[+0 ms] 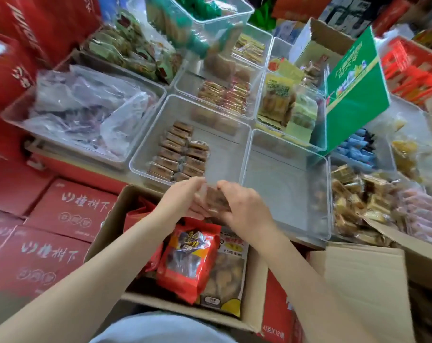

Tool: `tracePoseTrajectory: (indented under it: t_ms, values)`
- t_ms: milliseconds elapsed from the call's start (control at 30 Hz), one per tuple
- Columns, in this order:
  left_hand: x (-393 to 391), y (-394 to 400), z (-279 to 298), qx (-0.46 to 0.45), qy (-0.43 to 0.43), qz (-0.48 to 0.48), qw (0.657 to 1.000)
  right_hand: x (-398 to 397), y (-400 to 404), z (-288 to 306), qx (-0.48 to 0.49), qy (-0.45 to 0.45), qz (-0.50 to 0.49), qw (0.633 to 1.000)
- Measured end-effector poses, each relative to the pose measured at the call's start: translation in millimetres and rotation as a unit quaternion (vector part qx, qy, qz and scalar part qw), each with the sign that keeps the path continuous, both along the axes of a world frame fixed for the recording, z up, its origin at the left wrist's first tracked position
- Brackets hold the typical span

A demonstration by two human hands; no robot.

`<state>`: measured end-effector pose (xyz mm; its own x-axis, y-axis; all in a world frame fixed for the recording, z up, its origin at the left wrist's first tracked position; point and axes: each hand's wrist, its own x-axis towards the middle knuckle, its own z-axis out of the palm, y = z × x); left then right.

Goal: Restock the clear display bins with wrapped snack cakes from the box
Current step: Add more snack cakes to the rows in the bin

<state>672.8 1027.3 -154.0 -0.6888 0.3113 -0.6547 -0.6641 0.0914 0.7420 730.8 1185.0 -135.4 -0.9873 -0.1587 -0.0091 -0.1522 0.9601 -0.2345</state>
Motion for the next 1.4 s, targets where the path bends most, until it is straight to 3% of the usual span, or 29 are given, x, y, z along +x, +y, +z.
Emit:
tracePoseTrajectory:
  t_ms: [67,100,167,267,367,467,567,767,967,1133,1233,1300,1400]
  values:
    - [-16.6,-18.7,-26.4,-0.095,0.122,-0.016,0.988,-18.5,-2.7,0.5,-0.032,-0.068,-0.062,0.995]
    - [-22.8,-28.6,-43.3,-0.177,0.233,-0.059,0.954,-28.1,-2.3,-0.5,-0.042,-0.09,-0.087,0.991]
    - [-34.3,-48.0,-76.9,-0.311,0.401,-0.158,0.847,-50.2,0.7,-6.0,-0.038,-0.101,-0.108,0.988]
    - [-46.8,-67.1,-122.1,-0.41,0.501,-0.242,0.723,-89.1,6.5,-24.2,0.014,-0.123,-0.107,0.986]
    - [-50.8,-70.0,-130.1,-0.436,0.527,-0.255,0.683,-123.0,9.1,-53.6,0.148,-0.123,-0.09,0.977]
    - [-48.6,-66.2,-129.9,-0.436,0.547,-0.221,0.68,-142.5,3.0,-81.6,0.276,-0.152,-0.088,0.945]
    - [-47.5,-66.0,-130.9,-0.442,0.545,-0.224,0.676,-149.7,-4.0,-104.6,0.318,-0.212,-0.075,0.921]
    - [-45.7,-66.0,-135.0,-0.436,0.547,-0.228,0.677,-143.9,3.0,-130.9,0.153,-0.332,-0.11,0.924]
    - [-45.5,-64.7,-132.5,-0.442,0.549,-0.224,0.673,-131.1,-1.4,-142.3,0.112,-0.19,-0.202,0.954]
    - [-45.9,-64.8,-129.2,-0.439,0.54,-0.231,0.68,-126.6,-3.2,-123.3,0.059,-0.248,-0.181,0.95]
    - [-49.5,-59.4,-120.7,-0.448,0.492,-0.257,0.701,-98.8,8.0,-75.6,-0.021,-0.219,-0.147,0.964]
    - [-51.6,-51.4,-111.4,-0.45,0.451,-0.257,0.726,-61.7,24.2,-36.9,-0.09,-0.165,-0.15,0.971]
    - [-36.6,-18.6,-86.8,-0.385,0.465,-0.199,0.772,7.1,65.7,8.6,-0.103,-0.046,-0.175,0.978]
